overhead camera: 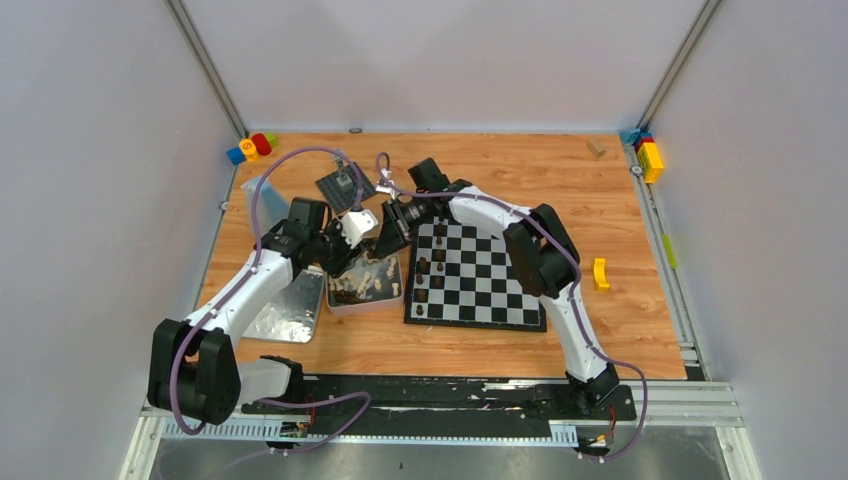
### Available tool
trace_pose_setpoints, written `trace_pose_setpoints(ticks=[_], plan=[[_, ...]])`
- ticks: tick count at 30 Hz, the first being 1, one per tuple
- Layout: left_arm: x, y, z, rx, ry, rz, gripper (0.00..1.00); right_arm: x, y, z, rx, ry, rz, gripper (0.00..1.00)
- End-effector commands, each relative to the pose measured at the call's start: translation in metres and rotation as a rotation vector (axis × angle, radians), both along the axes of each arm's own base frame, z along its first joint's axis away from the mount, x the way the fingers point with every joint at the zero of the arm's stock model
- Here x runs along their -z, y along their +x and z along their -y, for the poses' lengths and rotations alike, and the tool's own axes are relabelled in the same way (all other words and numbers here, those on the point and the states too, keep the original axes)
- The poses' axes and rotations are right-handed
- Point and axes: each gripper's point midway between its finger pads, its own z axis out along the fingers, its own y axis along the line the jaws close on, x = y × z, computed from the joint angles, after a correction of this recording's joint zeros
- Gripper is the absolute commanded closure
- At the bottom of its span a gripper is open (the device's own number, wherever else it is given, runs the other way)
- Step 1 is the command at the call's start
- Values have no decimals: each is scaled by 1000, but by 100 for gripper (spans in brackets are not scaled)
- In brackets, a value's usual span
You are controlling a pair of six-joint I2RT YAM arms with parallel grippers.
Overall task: Set up the chess pieces on the board
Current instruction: Pick up the chess piece from the storage box.
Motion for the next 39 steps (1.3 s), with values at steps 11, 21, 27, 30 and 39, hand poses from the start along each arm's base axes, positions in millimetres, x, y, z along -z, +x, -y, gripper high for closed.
trace_pose_setpoints(ticks=[11,21,27,30,39], plan=[[-4,-4,1,10,-12,14,46,23,40,26,87,-104,154,100],[-3,-4,1,13,-11,9,46,31,43,28,90,-124,153,100],[-3,-4,2,16,-14,6,46,25,50,32,104,-127,180,100],[-2,-4,2,16,-15,2,47,21,51,34,108,-126,188,100],[0,-4,2,22,-12,-2,47,16,52,38,110,-132,205,100]])
